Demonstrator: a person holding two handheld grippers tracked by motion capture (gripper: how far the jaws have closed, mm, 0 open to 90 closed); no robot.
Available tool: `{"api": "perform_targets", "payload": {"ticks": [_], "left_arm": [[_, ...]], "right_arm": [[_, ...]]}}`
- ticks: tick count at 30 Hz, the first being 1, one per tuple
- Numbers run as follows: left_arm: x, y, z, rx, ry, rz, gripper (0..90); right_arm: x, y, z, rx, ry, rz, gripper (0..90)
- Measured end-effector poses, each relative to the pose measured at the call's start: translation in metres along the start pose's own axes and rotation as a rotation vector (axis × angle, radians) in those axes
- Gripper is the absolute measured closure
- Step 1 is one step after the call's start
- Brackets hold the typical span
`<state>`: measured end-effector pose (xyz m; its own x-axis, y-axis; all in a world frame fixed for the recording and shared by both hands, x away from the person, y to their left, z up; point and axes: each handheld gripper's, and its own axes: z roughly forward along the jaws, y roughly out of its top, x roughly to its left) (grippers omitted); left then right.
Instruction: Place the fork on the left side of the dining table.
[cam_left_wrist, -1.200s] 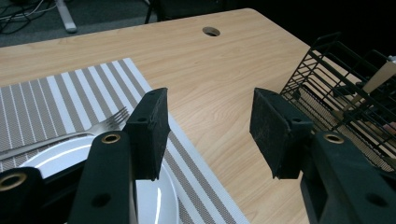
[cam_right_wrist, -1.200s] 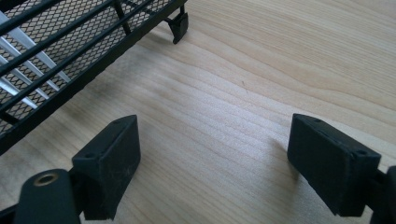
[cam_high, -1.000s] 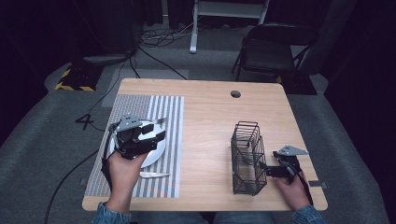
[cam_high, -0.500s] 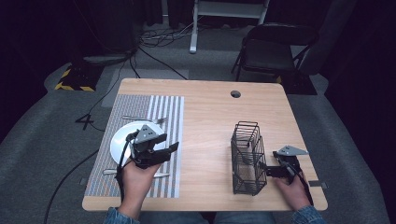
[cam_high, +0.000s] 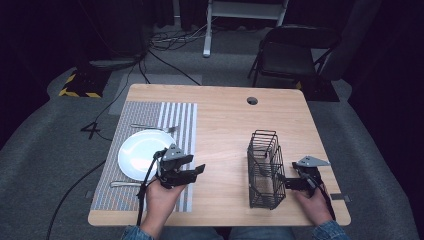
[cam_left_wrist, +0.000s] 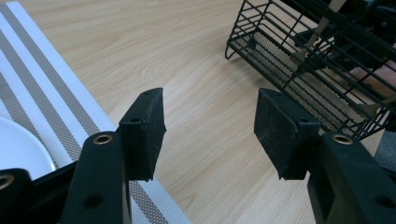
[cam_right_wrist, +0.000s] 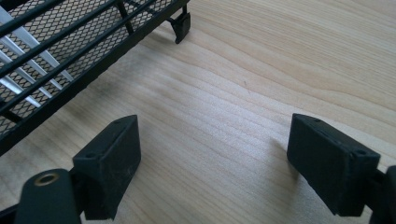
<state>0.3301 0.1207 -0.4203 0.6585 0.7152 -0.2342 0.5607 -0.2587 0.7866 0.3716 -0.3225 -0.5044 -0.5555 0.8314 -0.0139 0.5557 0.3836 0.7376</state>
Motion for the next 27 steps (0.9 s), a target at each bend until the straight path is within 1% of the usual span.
{"api": "perform_targets", "payload": {"ticks": [2, 7, 9, 15, 18, 19, 21, 22, 23, 26, 27], "left_arm": [[-0.001, -0.003, 0.005, 0.011, -0.009, -0.005, 43.3], [-0.005, -0.01, 0.015, 0.033, -0.014, -0.007, 42.4], [-0.006, -0.012, 0.019, 0.039, -0.017, 0.002, 40.3], [-0.011, -0.019, 0.033, 0.069, -0.04, 0.013, 39.4], [-0.013, -0.023, 0.04, 0.077, -0.059, -0.005, 37.9], [-0.013, -0.024, 0.042, 0.07, -0.078, -0.028, 36.8], [-0.014, -0.027, 0.046, 0.067, -0.087, -0.051, 35.8], [-0.015, -0.029, 0.05, 0.075, -0.085, -0.055, 35.2], [-0.017, -0.03, 0.052, 0.084, -0.083, -0.051, 34.7], [-0.023, -0.032, 0.062, 0.119, -0.077, -0.02, 34.3], [-0.025, -0.033, 0.064, 0.128, -0.065, -0.007, 34.3]], "right_arm": [[0.0, 0.0, 0.0, 0.0, 0.0, 0.0, 17.6], [0.0, 0.0, 0.0, 0.0, 0.0, 0.0, 17.6], [0.0, 0.0, 0.0, 0.0, 0.001, 0.0, 17.6], [0.0, 0.0, 0.0, 0.0, 0.0, 0.0, 17.6], [0.0, 0.0, 0.0, 0.0, 0.001, 0.0, 17.6], [0.0, 0.0, 0.0, 0.0, 0.001, 0.0, 17.6], [0.0, 0.0, 0.0, 0.0, 0.001, 0.0, 17.6], [0.0, 0.0, 0.0, 0.0, 0.001, 0.0, 17.6], [0.0, 0.0, 0.0, 0.0, 0.0, 0.0, 17.6], [0.0, 0.0, 0.0, 0.0, 0.001, 0.0, 17.6], [0.0, 0.0, 0.0, 0.0, 0.0, 0.0, 17.6]]}}
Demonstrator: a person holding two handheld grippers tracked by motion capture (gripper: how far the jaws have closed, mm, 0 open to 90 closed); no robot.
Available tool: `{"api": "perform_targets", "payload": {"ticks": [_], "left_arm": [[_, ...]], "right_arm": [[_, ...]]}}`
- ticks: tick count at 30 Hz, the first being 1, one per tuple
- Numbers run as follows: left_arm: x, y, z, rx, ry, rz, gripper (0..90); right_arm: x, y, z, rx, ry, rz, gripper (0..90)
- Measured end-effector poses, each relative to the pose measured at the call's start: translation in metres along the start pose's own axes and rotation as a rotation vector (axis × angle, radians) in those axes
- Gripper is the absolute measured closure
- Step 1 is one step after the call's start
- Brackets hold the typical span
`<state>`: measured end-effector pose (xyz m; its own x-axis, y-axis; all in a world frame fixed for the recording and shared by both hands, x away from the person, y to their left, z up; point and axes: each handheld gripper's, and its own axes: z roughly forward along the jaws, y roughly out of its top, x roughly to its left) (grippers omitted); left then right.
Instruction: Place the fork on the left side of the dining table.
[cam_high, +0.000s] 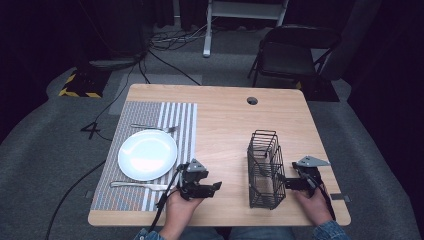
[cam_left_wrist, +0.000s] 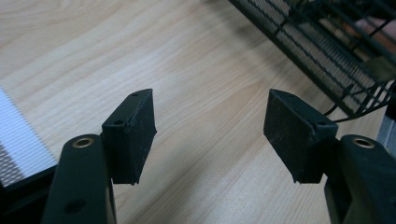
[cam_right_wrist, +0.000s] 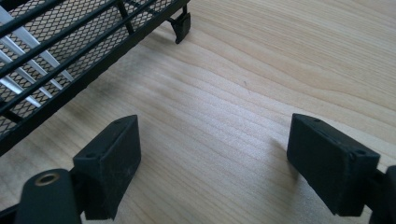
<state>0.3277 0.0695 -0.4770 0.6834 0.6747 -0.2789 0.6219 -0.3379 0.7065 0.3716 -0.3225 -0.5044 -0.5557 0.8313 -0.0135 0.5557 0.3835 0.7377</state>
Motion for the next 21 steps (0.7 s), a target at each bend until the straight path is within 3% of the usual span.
{"api": "perform_targets", "payload": {"ticks": [3, 9, 15, 19, 21], "left_arm": [[-0.004, 0.0, 0.008, 0.03, 0.027, 0.033, 33.8], [-0.01, -0.003, 0.026, 0.093, 0.036, 0.039, 32.9], [-0.019, -0.003, 0.034, 0.082, 0.067, 0.087, 31.5], [-0.027, -0.006, 0.039, 0.076, 0.106, 0.148, 27.0], [-0.031, -0.009, 0.044, 0.066, 0.14, 0.202, 21.7]], "right_arm": [[0.0, 0.0, 0.0, 0.0, 0.0, 0.0, 17.6], [0.0, 0.0, 0.0, 0.0, 0.0, 0.0, 17.6], [0.0, 0.0, 0.0, 0.0, 0.0, 0.0, 17.6], [0.0, 0.0, 0.0, 0.0, 0.0, 0.0, 17.6], [0.0, 0.0, 0.0, 0.0, 0.0, 0.0, 17.6]]}}
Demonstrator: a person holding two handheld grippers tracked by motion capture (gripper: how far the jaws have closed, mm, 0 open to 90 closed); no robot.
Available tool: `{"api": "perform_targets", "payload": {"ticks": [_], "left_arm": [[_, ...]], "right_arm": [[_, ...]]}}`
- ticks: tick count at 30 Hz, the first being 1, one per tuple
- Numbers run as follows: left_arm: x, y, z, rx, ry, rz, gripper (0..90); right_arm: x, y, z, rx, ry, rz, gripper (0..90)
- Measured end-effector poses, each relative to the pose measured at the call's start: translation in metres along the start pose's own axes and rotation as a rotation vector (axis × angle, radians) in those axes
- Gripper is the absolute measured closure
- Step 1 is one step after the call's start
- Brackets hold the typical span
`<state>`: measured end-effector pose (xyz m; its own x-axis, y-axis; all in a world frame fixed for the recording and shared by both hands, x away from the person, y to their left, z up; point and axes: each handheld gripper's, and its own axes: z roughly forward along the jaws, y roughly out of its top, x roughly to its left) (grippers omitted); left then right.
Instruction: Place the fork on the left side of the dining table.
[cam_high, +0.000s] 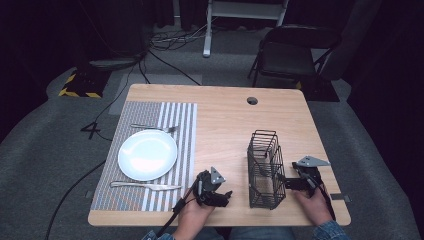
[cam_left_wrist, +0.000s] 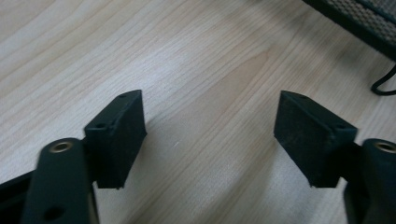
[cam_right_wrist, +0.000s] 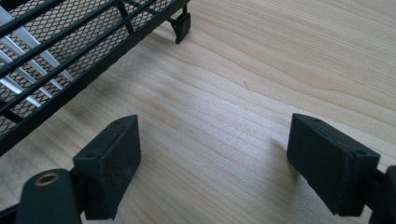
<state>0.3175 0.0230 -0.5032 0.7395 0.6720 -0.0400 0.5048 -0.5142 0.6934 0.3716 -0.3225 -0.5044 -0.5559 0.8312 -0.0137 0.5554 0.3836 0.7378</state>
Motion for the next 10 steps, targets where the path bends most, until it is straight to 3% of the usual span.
{"api": "perform_targets", "payload": {"ticks": [2, 4, 10], "left_arm": [[-0.006, 0.0017, 0.0024, 0.007, 0.038, -0.003, 18.3], [-0.0081, 0.003, 0.0042, 0.016, 0.048, -0.036, 14.2], [-0.0102, 0.004, 0.0054, 0.017, 0.059, -0.047, 12.2]], "right_arm": [[0.0, 0.0, 0.0, 0.0, 0.0, 0.0, 17.6], [0.0001, -0.0001, -0.0001, 0.0, 0.001, 0.0, 17.6], [0.0001, 0.0, 0.0, 0.0, 0.002, -0.001, 17.6]]}}
